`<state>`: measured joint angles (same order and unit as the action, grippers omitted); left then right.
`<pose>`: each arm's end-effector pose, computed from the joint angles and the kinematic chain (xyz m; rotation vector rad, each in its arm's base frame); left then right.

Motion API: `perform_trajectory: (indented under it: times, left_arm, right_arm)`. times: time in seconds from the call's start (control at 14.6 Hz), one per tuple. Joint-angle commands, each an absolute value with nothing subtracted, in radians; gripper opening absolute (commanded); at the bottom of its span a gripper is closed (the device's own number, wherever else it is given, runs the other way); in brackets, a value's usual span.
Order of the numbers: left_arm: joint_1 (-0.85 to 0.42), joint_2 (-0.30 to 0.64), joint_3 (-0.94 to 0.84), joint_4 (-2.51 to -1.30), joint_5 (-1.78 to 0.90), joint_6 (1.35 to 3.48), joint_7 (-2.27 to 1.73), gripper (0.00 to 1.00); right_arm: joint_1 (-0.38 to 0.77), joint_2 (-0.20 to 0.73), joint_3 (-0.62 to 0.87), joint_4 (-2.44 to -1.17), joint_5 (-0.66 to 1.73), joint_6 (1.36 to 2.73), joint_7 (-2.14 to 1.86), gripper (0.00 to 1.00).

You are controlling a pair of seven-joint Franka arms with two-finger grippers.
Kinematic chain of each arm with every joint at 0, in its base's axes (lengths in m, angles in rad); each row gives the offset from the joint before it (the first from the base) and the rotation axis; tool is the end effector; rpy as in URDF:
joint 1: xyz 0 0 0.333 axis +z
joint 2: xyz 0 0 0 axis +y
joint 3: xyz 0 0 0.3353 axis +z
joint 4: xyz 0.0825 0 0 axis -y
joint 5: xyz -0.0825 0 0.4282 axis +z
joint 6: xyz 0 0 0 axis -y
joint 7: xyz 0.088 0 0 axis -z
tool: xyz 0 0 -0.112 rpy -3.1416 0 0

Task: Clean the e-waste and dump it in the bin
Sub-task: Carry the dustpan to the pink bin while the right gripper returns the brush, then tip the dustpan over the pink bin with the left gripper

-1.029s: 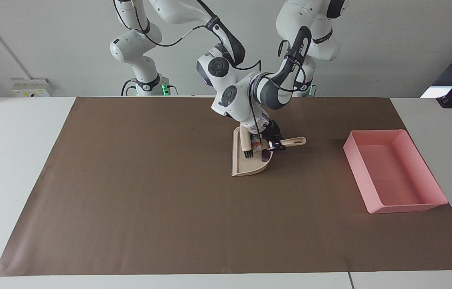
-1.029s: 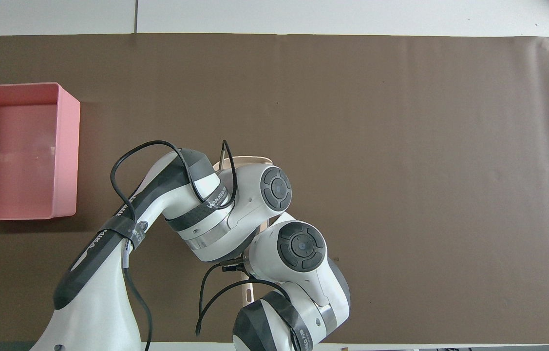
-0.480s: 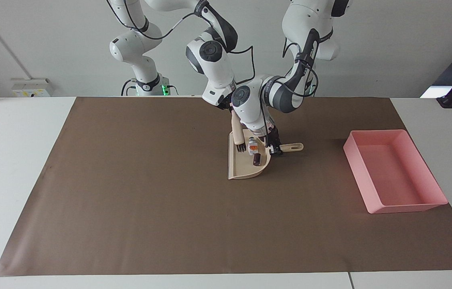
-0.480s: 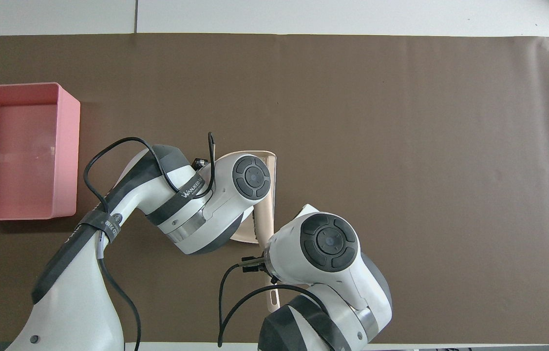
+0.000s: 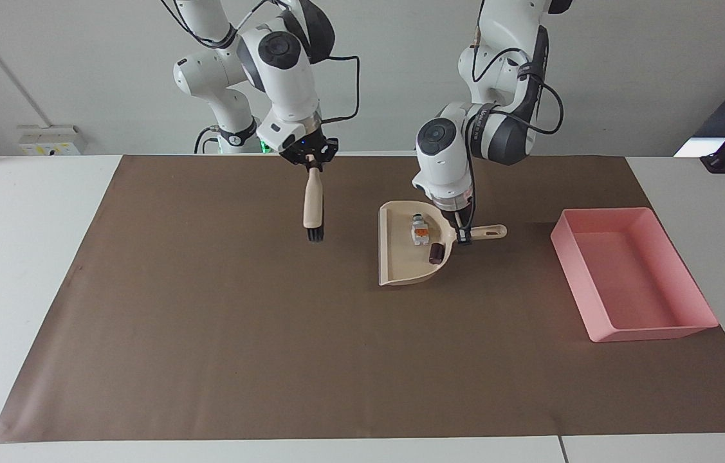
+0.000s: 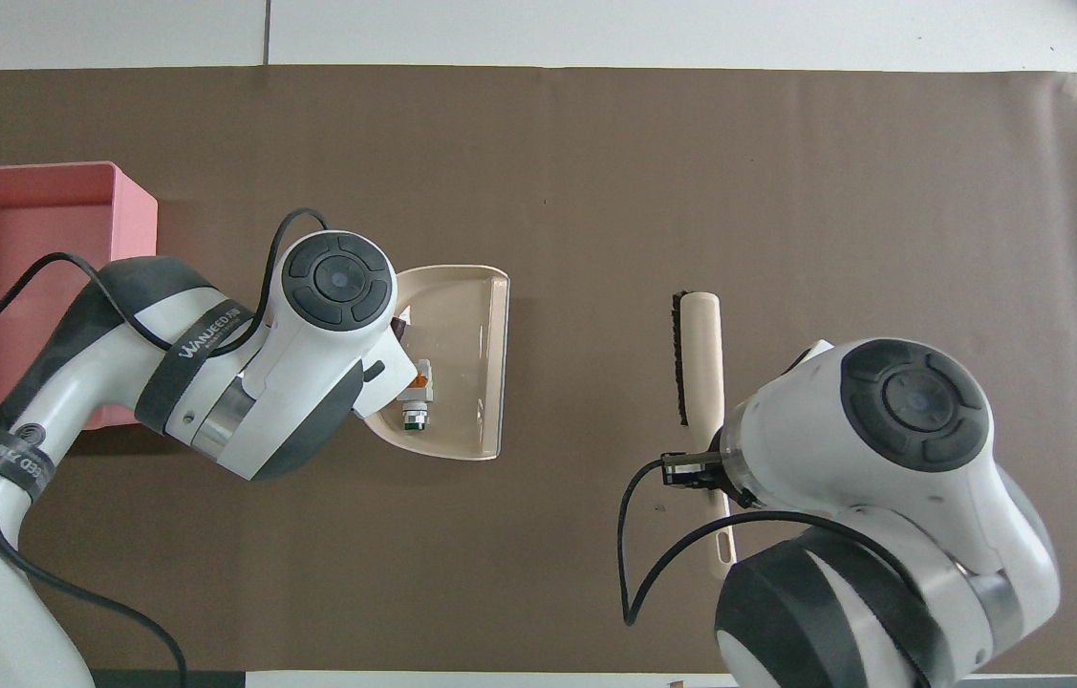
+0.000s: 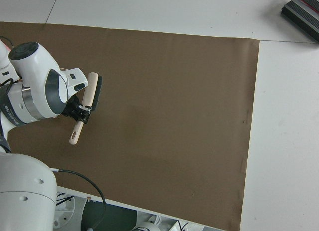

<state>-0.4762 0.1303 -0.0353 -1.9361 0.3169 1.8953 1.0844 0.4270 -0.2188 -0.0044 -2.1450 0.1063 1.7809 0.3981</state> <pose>0.5447 -0.2773 0.4017 -1.8840 2.1964 0.3551 0.4602 0.2175 0.4835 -3.0932 0.0079 0.2702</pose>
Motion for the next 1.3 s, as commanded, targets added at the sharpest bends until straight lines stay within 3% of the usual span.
perform_trajectory:
  times: [0.0,0.27,0.48,0.75,0.96,1.23]
  left_arm:
    - [-0.399,0.069,-0.038,-1.96,0.267,1.908,1.19,0.0]
    - [-0.279,0.055,-0.035,-1.925,0.193,1.905,1.343,0.0]
    - [-0.174,0.055,-0.035,-1.895,0.118,1.907,1.457,0.0]
    - [0.018,0.043,-0.032,-1.861,-0.059,1.902,1.647,0.0]
    - [0.148,0.051,-0.029,-1.813,-0.188,1.878,1.762,0.0]
    - [0.332,0.118,-0.026,-1.669,-0.3,1.746,1.91,0.0]
  right_arm:
    - [0.242,-0.233,0.009,-2.157,0.042,1.766,0.243,0.0]
    - [-0.012,-0.183,0.011,-2.158,-0.021,1.778,-0.039,0.0]
    - [-0.099,-0.095,0.011,-2.163,-0.09,1.821,-0.175,0.0]
    - [-0.138,-0.048,0.012,-2.232,-0.091,1.946,-0.187,0.0]
    - [-0.16,-0.049,0.012,-2.269,-0.089,1.965,-0.19,0.0]
    - [-0.195,-0.025,0.012,-2.278,-0.089,1.973,-0.209,0.0]
